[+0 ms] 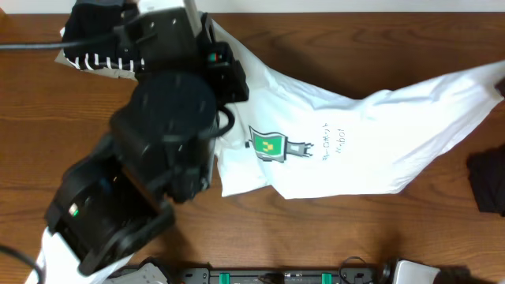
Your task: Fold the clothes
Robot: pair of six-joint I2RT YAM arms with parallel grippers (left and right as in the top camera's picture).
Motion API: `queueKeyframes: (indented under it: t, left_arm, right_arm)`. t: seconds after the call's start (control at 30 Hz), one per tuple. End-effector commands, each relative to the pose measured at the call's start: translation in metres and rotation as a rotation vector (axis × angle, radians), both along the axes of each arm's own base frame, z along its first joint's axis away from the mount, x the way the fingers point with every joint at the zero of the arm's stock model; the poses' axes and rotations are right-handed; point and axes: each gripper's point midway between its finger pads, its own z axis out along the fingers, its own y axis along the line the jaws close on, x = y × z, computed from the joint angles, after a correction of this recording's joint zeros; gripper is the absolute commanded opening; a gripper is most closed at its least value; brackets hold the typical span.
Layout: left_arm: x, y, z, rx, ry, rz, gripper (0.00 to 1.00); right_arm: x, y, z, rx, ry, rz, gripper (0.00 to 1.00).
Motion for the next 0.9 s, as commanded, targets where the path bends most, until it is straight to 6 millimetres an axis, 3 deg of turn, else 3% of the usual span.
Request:
queueKeyframes:
  t: [0.0,0.1,0.3,0.5,0.6,0.7,0.87]
  left_arm:
    - [0.014,0.025,0.006,0.043,-0.019,0.117,0.06]
    - [0.036,0.032,0.002,0.082,-0.017,0.154,0.06]
    - [0.096,0.025,-0.01,0.129,-0.029,0.159,0.06]
    - [0.155,0.018,-0.008,0.15,-0.138,0.223,0.05]
    - [0.161,0.014,0.014,0.119,-0.244,0.236,0.06]
    - [0.156,0.016,0.025,0.098,-0.273,0.239,0.06]
    - [0.148,0.018,0.006,0.173,-0.172,0.217,0.06]
  right_arm:
    - [0.029,-0.004,-0.018,0.007,0.052,0.046,0.01]
    - [0.058,-0.003,-0.03,0.037,0.064,0.087,0.02]
    - [0.11,0.0,-0.039,0.077,0.009,0.178,0.02]
    - [0.149,-0.004,-0.015,0.05,-0.15,0.213,0.01]
    - [0.154,-0.011,0.004,0.035,-0.228,0.209,0.02]
    - [0.151,-0.024,0.004,0.048,-0.226,0.17,0.01]
    - [0.139,-0.034,-0.014,0.083,-0.151,0.129,0.01]
